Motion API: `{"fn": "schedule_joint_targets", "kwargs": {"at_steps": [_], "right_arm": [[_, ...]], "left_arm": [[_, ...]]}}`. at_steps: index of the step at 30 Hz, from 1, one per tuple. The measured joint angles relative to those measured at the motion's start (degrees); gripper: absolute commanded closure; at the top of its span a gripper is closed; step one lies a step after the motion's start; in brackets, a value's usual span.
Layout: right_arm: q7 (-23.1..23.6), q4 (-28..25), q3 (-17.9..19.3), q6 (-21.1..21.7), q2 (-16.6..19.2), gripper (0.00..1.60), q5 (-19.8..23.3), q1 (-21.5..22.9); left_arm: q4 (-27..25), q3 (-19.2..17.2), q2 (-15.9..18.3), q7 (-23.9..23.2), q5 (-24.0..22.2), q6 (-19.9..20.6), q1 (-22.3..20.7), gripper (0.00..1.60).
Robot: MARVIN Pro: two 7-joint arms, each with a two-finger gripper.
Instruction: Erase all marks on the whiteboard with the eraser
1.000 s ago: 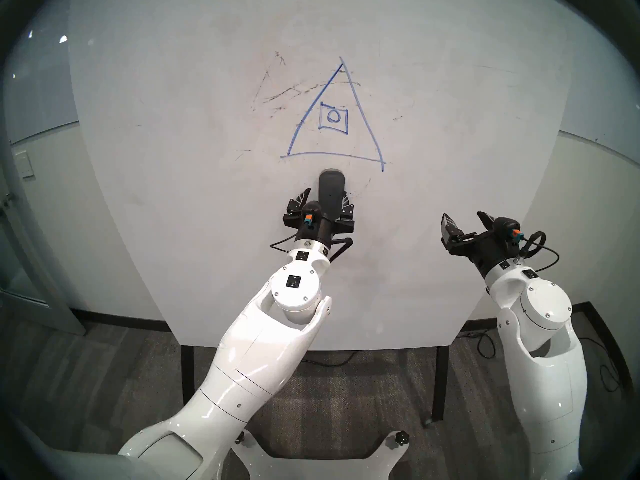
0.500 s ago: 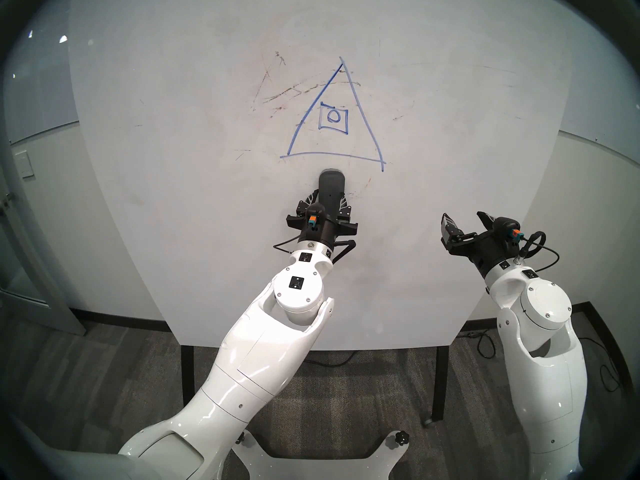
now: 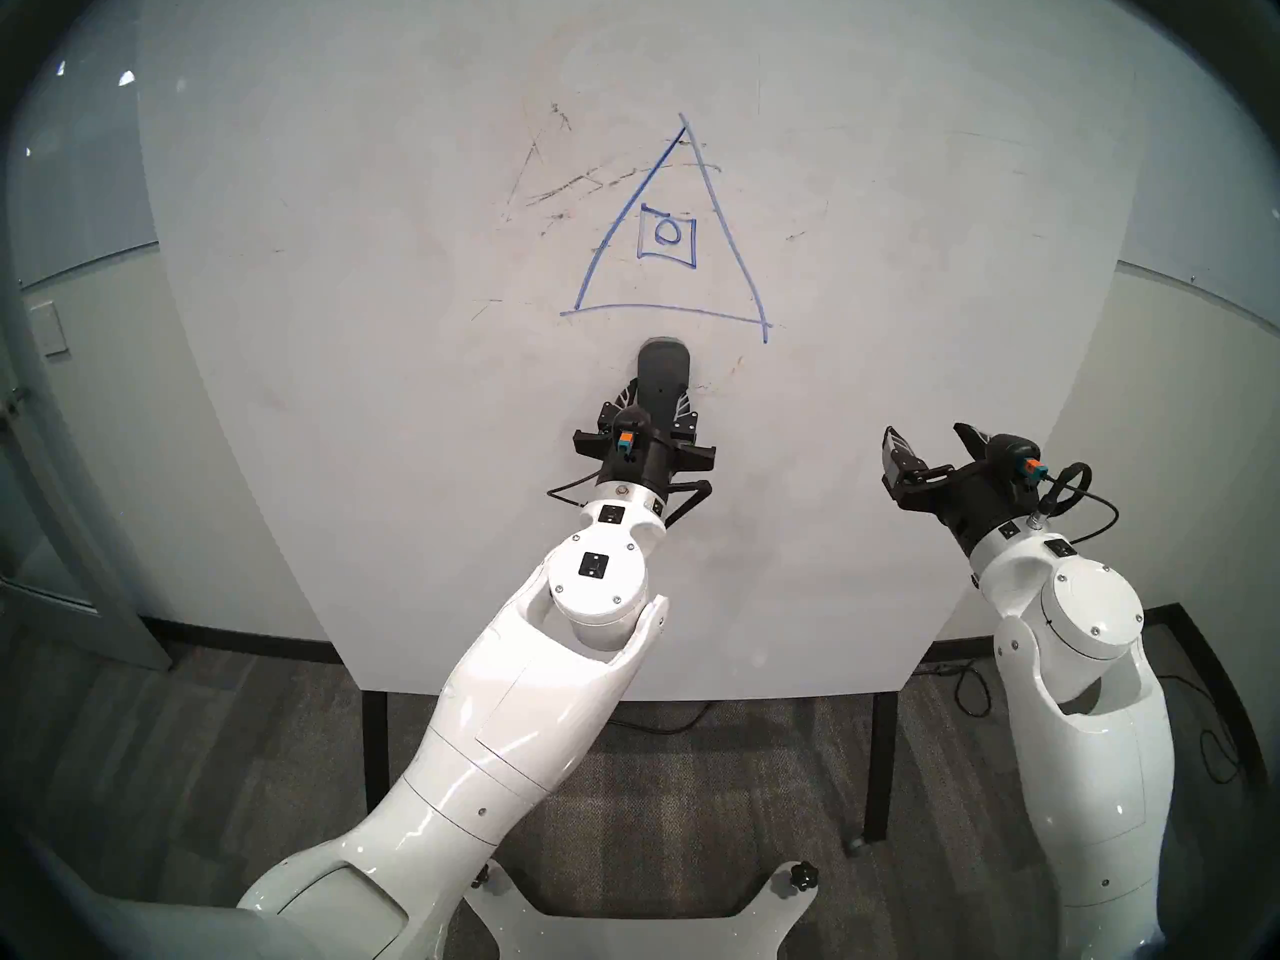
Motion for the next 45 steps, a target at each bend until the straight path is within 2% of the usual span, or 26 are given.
{"fn": "schedule_joint_targets", "kwargs": {"at_steps": [29,30,31,32,35,38,41,45], "right_arm": [[0.00,0.00,0.00,0.00,0.00,0.00,0.00,0.00],[0.00,0.00,0.00,0.00,0.00,0.00,0.00,0.00],[0.00,0.00,0.00,0.00,0.00,0.00,0.00,0.00],[0.00,0.00,0.00,0.00,0.00,0.00,0.00,0.00],[0.00,0.00,0.00,0.00,0.00,0.00,0.00,0.00],[0.00,0.00,0.00,0.00,0.00,0.00,0.00,0.00],[0.00,0.00,0.00,0.00,0.00,0.00,0.00,0.00],[0.00,0.00,0.00,0.00,0.00,0.00,0.00,0.00]], "left_arm": [[-1.68,-0.08,0.07,0.96,-0.72,1.20,0.63,1.60],[-1.69,-0.08,0.09,0.95,-0.68,1.20,0.64,1.39],[-1.69,-0.08,0.10,0.95,-0.68,1.20,0.65,1.27],[-1.69,-0.08,0.12,0.92,-0.68,1.20,0.66,1.22],[-1.69,-0.14,0.18,0.69,-0.69,1.17,0.66,1.09],[-1.68,-0.31,0.27,0.12,-0.85,1.15,0.65,1.04],[-1.65,-0.54,0.37,-0.55,-1.32,1.15,0.62,0.88],[-1.59,-0.82,0.49,-1.38,-1.98,1.16,0.50,0.82]]}}
